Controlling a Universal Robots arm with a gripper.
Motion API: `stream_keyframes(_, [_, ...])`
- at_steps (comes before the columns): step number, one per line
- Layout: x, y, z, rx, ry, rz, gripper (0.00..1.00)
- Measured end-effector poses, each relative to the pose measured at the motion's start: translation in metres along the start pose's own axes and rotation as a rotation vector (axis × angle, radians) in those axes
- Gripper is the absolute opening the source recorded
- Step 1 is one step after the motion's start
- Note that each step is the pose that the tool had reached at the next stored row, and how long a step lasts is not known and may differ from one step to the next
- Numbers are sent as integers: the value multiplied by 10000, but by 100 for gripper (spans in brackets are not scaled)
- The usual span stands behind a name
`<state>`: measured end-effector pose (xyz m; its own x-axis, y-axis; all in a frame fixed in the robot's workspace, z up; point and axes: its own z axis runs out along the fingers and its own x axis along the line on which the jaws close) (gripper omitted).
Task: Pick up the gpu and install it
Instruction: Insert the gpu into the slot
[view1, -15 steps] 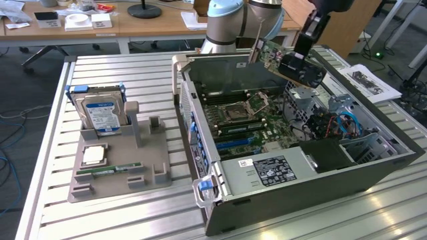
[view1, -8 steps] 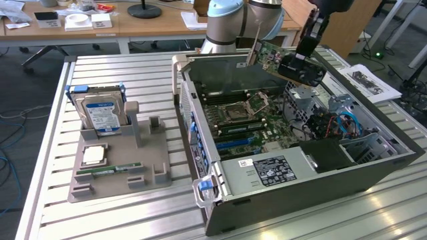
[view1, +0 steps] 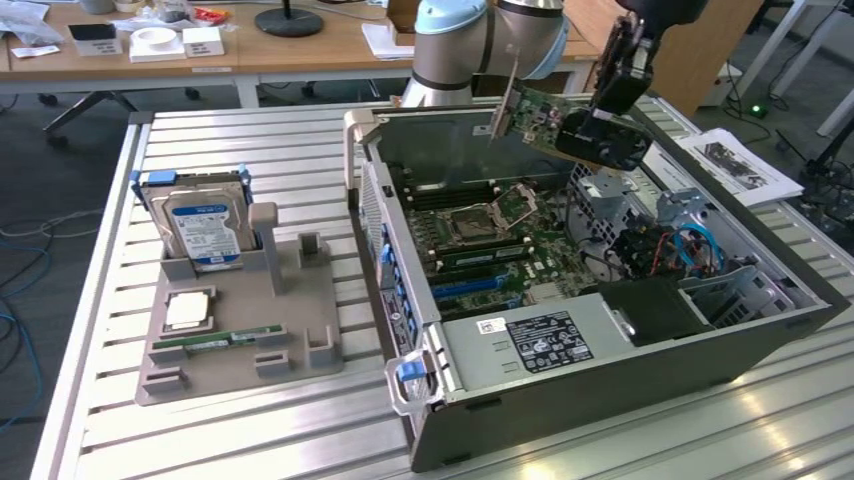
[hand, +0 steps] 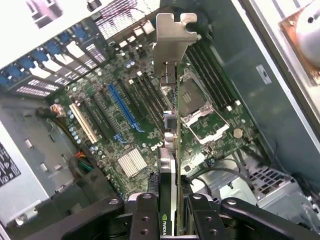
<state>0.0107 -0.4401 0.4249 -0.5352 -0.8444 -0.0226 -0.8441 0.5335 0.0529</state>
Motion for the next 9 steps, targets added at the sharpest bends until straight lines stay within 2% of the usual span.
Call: stream_keyframes(9, [0, 0, 4, -34, 80, -1536, 27])
